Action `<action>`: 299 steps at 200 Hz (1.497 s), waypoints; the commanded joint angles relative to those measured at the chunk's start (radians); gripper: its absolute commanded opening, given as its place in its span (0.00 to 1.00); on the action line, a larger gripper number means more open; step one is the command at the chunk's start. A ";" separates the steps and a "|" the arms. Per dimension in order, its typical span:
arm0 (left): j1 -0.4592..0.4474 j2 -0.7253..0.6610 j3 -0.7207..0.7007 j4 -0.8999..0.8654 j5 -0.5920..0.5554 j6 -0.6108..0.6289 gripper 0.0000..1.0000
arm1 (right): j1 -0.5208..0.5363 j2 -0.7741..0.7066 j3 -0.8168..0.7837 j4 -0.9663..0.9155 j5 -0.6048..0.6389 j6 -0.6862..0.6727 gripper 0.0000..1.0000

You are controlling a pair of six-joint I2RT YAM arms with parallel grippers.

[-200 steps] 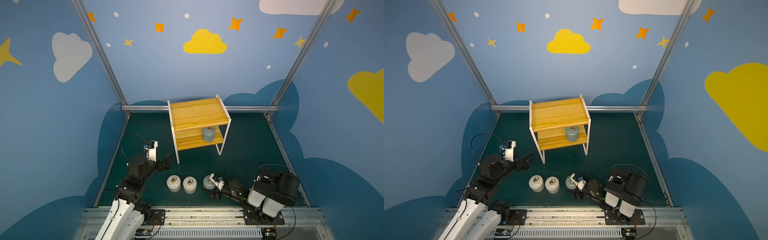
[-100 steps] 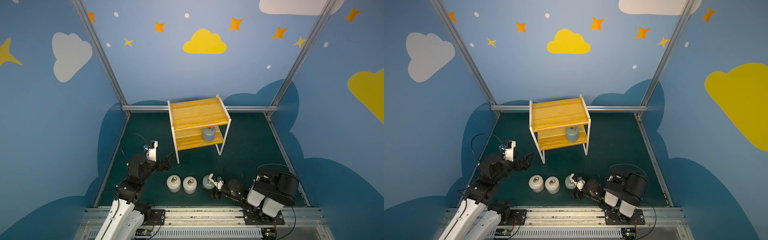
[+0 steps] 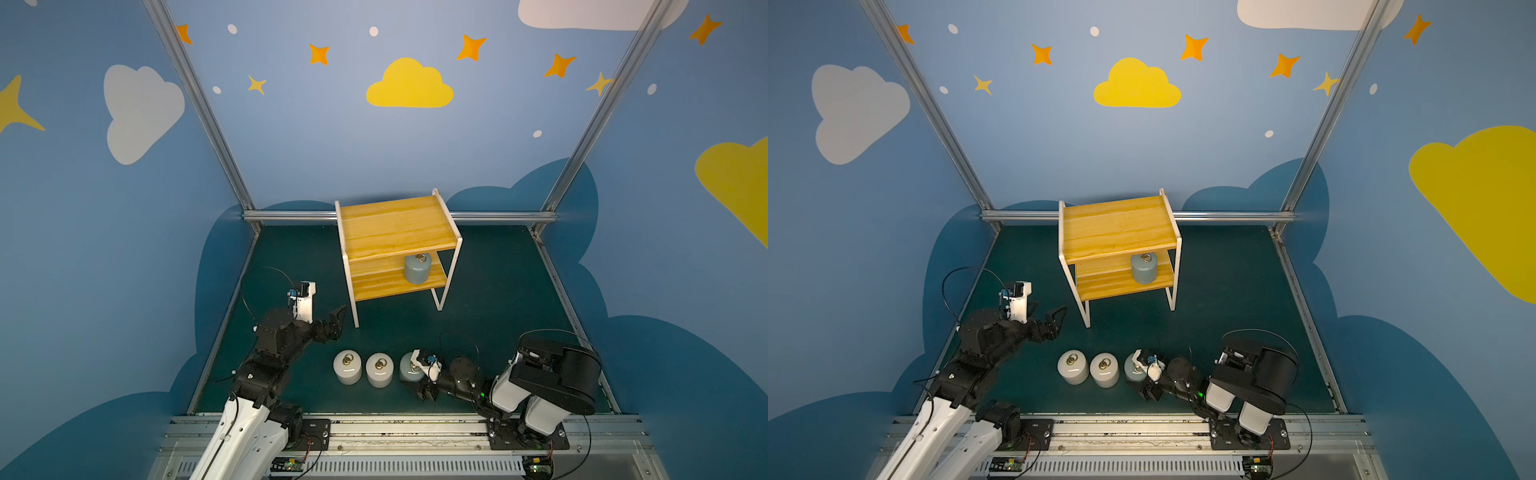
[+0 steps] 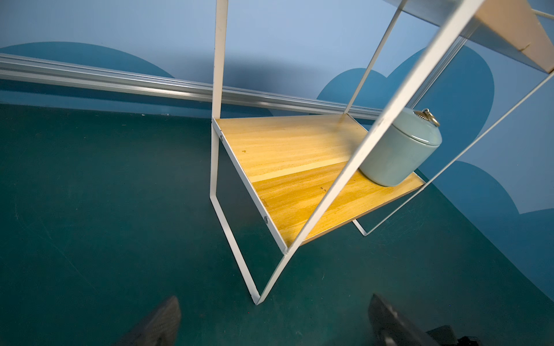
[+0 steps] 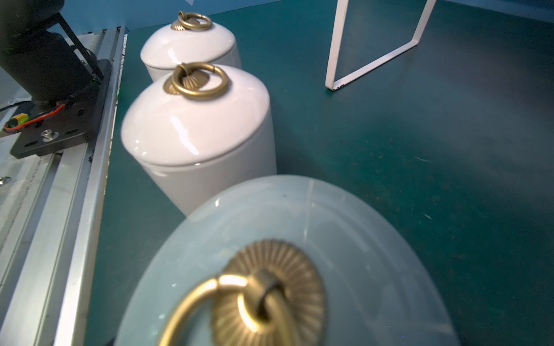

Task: Remove the tea canisters from the shelf
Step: Place the tea canister at the center of the board.

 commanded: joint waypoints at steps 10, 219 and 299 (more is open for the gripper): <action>0.003 -0.002 -0.008 0.013 0.007 0.006 0.99 | 0.008 -0.017 0.008 -0.014 -0.002 0.003 0.86; -0.055 0.040 -0.023 0.047 0.053 -0.009 0.99 | -0.036 -0.879 0.003 -0.893 0.131 -0.030 0.92; -0.393 0.241 0.034 0.189 -0.103 0.016 0.99 | -0.186 -1.132 0.062 -1.209 0.069 0.007 0.92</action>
